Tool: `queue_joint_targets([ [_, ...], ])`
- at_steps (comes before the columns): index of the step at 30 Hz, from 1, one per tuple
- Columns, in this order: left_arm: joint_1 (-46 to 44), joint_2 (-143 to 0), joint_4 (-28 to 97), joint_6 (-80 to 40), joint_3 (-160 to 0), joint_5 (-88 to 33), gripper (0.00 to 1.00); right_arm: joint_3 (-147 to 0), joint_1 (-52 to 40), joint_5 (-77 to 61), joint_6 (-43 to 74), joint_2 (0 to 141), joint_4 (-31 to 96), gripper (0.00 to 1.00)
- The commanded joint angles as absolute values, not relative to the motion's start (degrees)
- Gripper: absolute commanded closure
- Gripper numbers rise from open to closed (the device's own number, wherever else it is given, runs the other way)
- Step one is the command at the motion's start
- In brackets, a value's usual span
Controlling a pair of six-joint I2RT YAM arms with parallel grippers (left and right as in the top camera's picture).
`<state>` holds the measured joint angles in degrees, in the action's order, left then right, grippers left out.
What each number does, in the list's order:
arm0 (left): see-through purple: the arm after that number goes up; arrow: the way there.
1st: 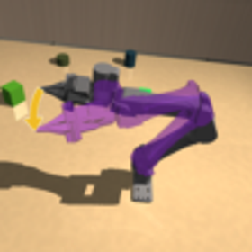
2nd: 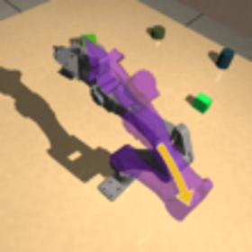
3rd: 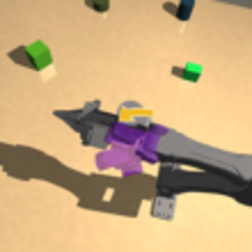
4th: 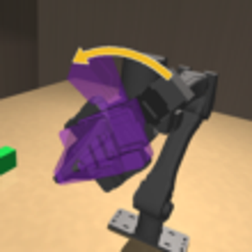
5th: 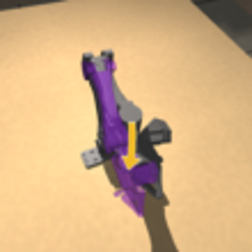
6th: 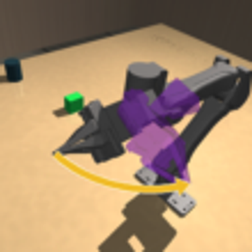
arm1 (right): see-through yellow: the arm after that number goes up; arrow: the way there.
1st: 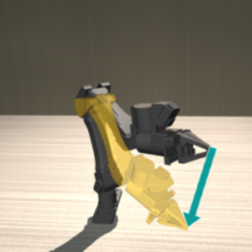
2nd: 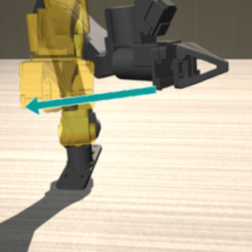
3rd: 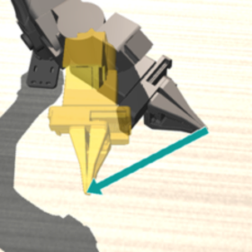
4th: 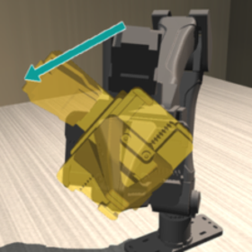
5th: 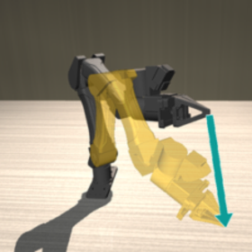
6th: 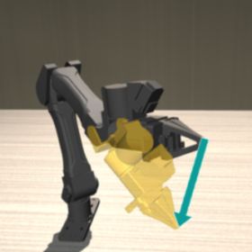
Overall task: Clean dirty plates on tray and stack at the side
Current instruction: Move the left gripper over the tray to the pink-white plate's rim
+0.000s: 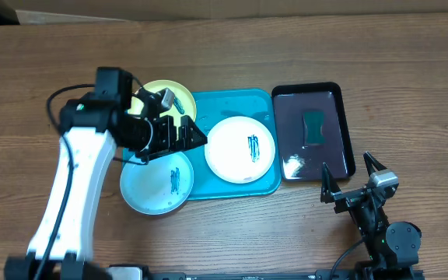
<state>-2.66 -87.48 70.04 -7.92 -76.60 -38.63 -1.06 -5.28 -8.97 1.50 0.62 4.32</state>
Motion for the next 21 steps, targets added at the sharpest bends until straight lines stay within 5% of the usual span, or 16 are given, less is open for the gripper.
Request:
queue_joint_targets([
  [1,-3.60,-91.15,69.36,-6.22,-77.78,-39.55,0.00,-0.45,-5.02,-8.69,1.45,0.16,4.01,0.00],
  [15,-10.22,-99.29,56.07,-9.67,-77.78,-33.28,0.00,-0.45,-5.02,-8.69,1.45,0.16,4.01,0.00],
  [18,-11.05,-99.83,53.84,-9.67,-77.76,-32.64,0.25,-0.45,-5.02,-8.69,1.45,0.16,4.01,0.00],
  [21,-11.88,-100.09,53.67,-9.52,-77.71,-32.36,0.82,-0.45,-5.02,-8.69,1.45,0.16,4.01,0.00],
])
